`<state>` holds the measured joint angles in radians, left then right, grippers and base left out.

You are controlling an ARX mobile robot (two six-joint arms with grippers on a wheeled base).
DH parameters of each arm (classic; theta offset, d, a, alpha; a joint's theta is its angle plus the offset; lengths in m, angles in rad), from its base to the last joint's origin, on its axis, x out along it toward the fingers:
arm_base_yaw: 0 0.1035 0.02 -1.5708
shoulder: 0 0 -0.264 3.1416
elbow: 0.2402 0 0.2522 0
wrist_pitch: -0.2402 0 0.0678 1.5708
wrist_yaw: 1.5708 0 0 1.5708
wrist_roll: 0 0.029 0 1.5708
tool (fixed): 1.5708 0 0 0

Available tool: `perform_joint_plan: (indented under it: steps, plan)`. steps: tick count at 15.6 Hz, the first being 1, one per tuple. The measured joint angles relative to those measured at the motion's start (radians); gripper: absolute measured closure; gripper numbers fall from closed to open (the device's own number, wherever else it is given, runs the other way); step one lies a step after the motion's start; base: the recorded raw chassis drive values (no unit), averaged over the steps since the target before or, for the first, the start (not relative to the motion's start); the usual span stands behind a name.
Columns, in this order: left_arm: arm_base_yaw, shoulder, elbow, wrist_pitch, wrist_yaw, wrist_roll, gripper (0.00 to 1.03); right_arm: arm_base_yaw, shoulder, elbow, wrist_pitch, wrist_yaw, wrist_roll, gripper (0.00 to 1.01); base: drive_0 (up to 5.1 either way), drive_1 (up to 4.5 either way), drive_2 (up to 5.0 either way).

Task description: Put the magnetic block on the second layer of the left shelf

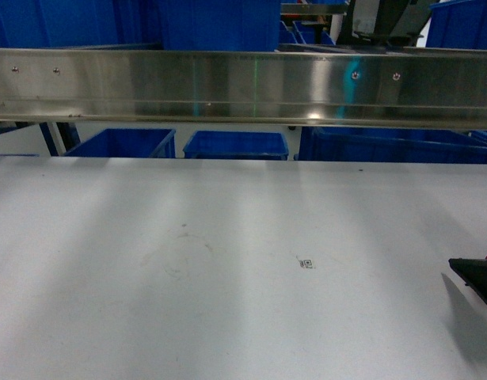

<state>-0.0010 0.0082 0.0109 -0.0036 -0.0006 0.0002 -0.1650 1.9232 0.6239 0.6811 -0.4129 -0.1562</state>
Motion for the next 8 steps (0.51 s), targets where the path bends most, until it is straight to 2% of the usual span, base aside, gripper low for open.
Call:
perform_joint_plan:
  steps: [1, 2, 7, 8]
  plan:
    - [0.000, 0.000, 0.000, 0.000, 0.000, 0.000, 0.05, 0.000, 0.002, -0.003, 0.008, -0.003, -0.003, 0.03, 0.0, 0.00, 0.0]
    - [0.000, 0.000, 0.000, 0.000, 0.000, 0.000, 0.05, 0.000, 0.006, -0.005, 0.015, -0.002, -0.004, 0.09, 0.0, 0.00, 0.0]
    - [0.000, 0.000, 0.000, 0.000, 0.000, 0.000, 0.05, -0.006, 0.003, -0.028, 0.031, -0.003, -0.011, 0.62, 0.0, 0.00, 0.0]
    - [0.000, 0.000, 0.000, 0.000, 0.000, 0.000, 0.05, -0.005, -0.010, -0.031, 0.018, -0.010, -0.008, 0.67, 0.0, 0.00, 0.0]
